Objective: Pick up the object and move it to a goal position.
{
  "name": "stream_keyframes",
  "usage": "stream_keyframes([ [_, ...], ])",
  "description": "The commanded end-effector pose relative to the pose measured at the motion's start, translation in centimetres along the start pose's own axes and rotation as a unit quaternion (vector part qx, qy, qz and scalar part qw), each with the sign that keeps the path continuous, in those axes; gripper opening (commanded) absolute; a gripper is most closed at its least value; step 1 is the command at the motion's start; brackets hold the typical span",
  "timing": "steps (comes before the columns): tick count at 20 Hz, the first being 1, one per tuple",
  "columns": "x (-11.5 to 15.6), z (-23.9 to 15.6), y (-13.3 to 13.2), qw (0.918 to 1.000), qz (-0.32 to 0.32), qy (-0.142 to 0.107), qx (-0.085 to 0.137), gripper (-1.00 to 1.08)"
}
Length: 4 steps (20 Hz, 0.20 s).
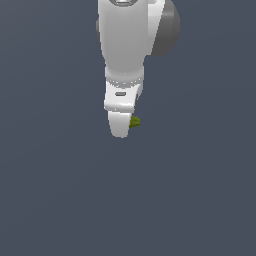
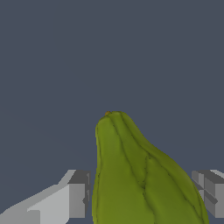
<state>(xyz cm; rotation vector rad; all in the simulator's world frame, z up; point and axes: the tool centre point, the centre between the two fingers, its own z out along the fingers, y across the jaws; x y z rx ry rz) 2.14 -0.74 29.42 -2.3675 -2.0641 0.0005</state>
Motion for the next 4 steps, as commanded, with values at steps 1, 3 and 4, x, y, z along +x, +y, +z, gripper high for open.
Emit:
stream_keyframes([
  [1, -0.17, -0.49, -0.02, 1.0, 0.0, 0.0, 0.0, -1.0],
  [3, -0.15, -0.43, 0.05, 1.0, 0.0, 0.0, 0.0, -1.0],
  [4, -0.15, -0.41, 0.06, 1.0, 0.0, 0.0, 0.0, -1.0],
])
